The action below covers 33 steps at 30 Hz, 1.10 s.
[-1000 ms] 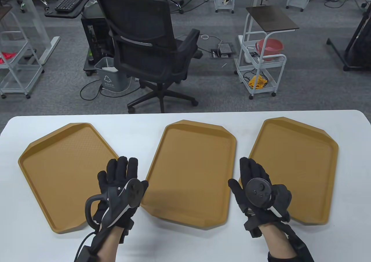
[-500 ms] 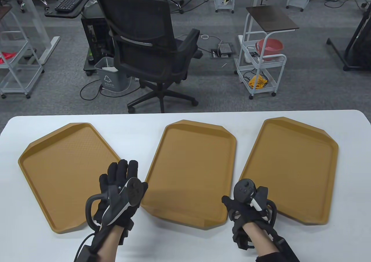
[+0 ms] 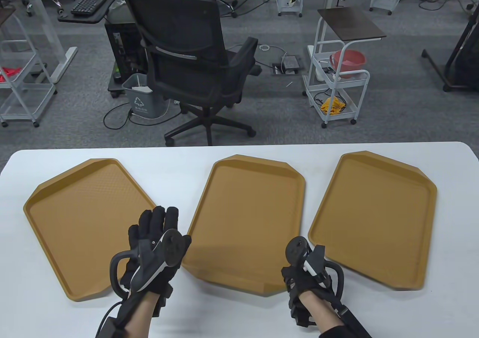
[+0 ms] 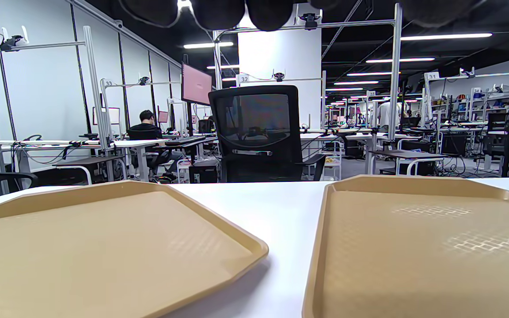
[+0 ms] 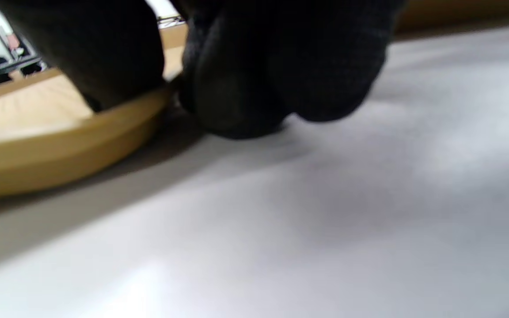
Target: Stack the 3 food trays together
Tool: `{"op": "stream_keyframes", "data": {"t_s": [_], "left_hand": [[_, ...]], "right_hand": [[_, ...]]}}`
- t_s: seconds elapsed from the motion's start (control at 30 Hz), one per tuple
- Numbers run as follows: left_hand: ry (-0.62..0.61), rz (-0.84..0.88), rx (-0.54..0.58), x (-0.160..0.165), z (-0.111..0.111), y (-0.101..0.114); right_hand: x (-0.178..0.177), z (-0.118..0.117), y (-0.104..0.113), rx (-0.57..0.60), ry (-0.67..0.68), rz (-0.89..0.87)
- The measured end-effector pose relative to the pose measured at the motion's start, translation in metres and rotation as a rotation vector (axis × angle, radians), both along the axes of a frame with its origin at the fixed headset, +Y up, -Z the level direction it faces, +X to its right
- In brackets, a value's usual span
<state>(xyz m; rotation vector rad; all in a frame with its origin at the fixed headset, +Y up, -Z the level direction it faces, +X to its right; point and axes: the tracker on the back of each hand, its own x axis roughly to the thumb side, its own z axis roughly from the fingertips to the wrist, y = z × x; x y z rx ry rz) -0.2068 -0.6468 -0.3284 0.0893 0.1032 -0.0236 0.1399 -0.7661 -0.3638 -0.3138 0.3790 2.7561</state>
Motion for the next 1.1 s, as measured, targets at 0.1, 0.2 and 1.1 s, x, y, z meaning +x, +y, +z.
{"op": "stream_keyframes", "data": {"t_s": [0.1,0.2,1.1], "left_hand": [[0.001,0.001,0.0,0.0,0.0,0.0],[0.002,0.003,0.002,-0.001,0.0,0.0],[-0.026,0.037,-0.027,0.0,0.001,0.002]], "right_hand": [[0.013,-0.001,-0.004,-0.055,-0.081,-0.218],[0.022,-0.002,-0.009,-0.144,-0.13,-0.451],[0.111,0.028,0.095,0.489,-0.299,-0.583]]}}
